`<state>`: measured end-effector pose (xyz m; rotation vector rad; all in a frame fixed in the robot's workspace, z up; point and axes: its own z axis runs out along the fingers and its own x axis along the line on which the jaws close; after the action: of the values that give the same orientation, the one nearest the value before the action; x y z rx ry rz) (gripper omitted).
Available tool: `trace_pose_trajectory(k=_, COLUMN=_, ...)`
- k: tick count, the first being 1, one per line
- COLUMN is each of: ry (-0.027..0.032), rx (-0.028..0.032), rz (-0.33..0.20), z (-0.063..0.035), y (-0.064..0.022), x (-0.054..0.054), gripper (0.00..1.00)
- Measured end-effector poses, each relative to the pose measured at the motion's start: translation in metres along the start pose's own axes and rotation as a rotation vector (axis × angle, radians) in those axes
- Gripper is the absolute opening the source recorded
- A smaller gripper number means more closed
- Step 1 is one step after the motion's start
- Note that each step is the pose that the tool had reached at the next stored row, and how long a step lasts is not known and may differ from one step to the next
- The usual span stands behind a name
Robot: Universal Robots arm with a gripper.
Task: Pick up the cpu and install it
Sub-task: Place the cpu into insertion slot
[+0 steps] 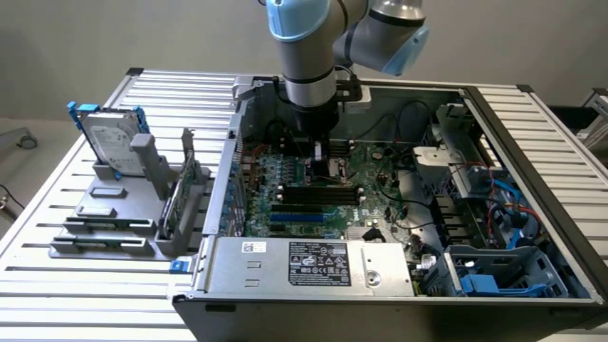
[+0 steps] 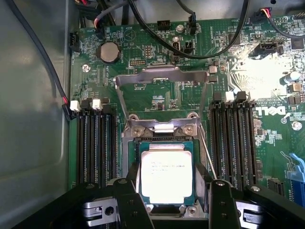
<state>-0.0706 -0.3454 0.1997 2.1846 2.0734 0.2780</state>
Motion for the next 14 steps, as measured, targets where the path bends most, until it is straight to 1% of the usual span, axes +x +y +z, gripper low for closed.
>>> trace_pose_trajectory(k=3, ry=-0.0003, rx=0.0003, rz=0.0, z=0.0001, y=0.0003, x=0.0001, gripper=0.55)
trace_pose_trajectory(k=6, ry=-0.0005, rx=0.002, rz=0.0, z=0.0001, y=0.0005, x=0.0001, gripper=0.55)
trace_pose_trajectory(k=14, ry=-0.0013, rx=0.0118, rz=0.0, z=0.0011, y=0.0021, x=0.0002, gripper=0.55)
